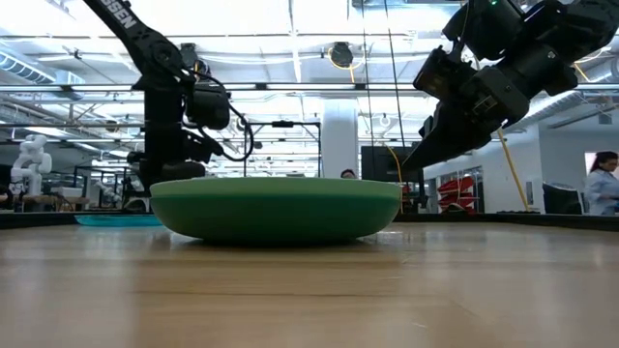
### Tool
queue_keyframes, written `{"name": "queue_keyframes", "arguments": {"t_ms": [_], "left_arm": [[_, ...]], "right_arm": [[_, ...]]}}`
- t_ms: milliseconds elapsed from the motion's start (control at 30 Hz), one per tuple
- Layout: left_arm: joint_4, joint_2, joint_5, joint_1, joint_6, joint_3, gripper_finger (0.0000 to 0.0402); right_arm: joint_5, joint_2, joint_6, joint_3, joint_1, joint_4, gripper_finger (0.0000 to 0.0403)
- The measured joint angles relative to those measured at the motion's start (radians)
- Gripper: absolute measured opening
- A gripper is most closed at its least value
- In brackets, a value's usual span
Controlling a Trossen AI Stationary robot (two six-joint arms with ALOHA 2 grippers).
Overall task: Stack plastic plates
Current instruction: Stack the blue transparent plate on the pink transparent plate
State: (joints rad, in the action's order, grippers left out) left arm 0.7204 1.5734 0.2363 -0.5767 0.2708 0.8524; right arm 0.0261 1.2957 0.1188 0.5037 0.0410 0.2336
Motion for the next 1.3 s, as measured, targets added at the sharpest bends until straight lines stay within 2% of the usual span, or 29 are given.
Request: {"name": "queue_keyframes", "arguments": {"t_ms": [600, 967, 1300], "left_arm": [[-0.027, 0.01, 0.001, -0.002, 0.024, 0.0, 0.0145], [-0.049, 0.088, 0.005, -0.005, 0.026, 0.004, 0.0145], [-0.064, 0.095, 0.034, 0.006, 0.028, 0.002, 0.0145]], "right_arm": [[0.0, 0.0, -0.001, 0.0, 0.0, 0.0, 0.0006], [-0.001, 0.0, -0.003, 0.0, 0.0, 0.0, 0.0006], [-0.001, 0.0, -0.001, 0.0, 0.0, 0.0, 0.0006]]}}
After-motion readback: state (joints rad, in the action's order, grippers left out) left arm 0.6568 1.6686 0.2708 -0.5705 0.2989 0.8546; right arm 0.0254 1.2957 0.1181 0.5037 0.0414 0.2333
